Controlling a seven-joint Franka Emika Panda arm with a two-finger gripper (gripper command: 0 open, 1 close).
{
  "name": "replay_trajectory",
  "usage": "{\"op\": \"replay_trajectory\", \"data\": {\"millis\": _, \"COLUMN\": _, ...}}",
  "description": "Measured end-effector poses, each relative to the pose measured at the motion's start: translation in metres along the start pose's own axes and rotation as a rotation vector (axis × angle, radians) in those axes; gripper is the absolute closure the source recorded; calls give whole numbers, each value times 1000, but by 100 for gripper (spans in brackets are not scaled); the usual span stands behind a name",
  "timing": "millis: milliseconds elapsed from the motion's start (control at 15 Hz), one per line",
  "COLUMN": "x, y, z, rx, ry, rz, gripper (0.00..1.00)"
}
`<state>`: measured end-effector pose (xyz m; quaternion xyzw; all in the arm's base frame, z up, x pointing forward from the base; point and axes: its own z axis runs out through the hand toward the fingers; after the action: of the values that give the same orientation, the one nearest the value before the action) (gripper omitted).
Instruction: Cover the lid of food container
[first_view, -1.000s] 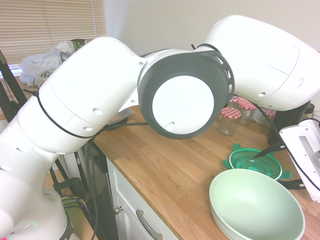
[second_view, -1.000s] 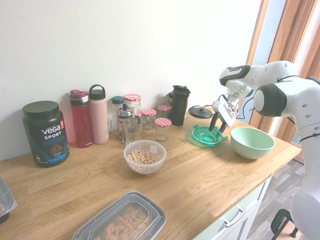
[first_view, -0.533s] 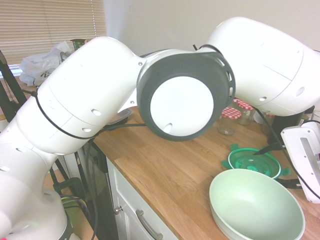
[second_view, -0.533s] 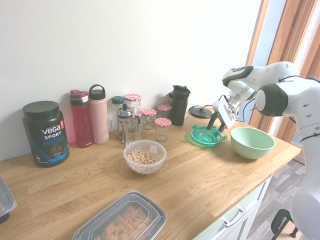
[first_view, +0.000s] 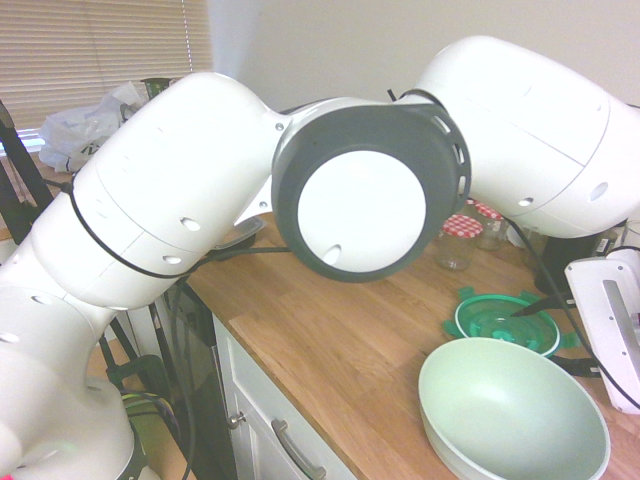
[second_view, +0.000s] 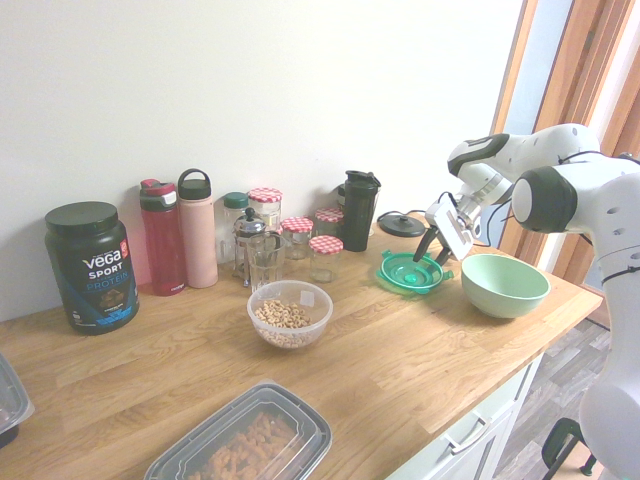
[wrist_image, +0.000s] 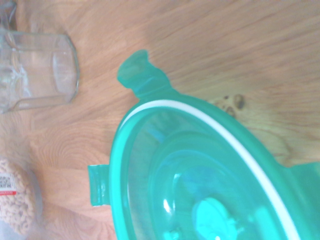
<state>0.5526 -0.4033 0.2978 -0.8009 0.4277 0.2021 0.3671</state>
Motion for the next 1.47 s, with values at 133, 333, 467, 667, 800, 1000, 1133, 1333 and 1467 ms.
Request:
{"op": "replay_trajectory", "data": {"millis": 133, "x": 2, "y": 3, "z": 0, "rx": 7, "ry": 5, "rz": 5, "gripper": 100}}
{"op": "replay_trajectory", "data": {"millis": 333, "x": 6, "y": -2, "z": 7, "rx": 11, "ry": 10, "rz": 0, "gripper": 100}}
{"op": "replay_trajectory", "data": {"millis": 467, "x": 7, "y": -5, "z": 12, "rx": 9, "ry": 12, "rz": -2, "gripper": 100}}
{"op": "replay_trajectory", "data": {"millis": 667, "x": 8, "y": -6, "z": 13, "rx": 9, "ry": 20, "rz": -4, "gripper": 100}}
{"op": "replay_trajectory", "data": {"millis": 800, "x": 8, "y": -7, "z": 14, "rx": 14, "ry": 23, "rz": -6, "gripper": 100}}
{"op": "replay_trajectory", "data": {"millis": 1000, "x": 8, "y": -8, "z": 13, "rx": 25, "ry": 21, "rz": -9, "gripper": 100}}
{"op": "replay_trajectory", "data": {"millis": 1133, "x": 6, "y": -11, "z": 14, "rx": 24, "ry": 17, "rz": -2, "gripper": 100}}
{"op": "replay_trajectory", "data": {"millis": 1333, "x": -22, "y": -33, "z": -9, "rx": 7, "ry": 45, "rz": 1, "gripper": 100}}
{"op": "replay_trajectory", "data": {"millis": 1467, "x": -57, "y": -49, "z": -37, "rx": -60, "ry": 101, "rz": 13, "gripper": 100}}
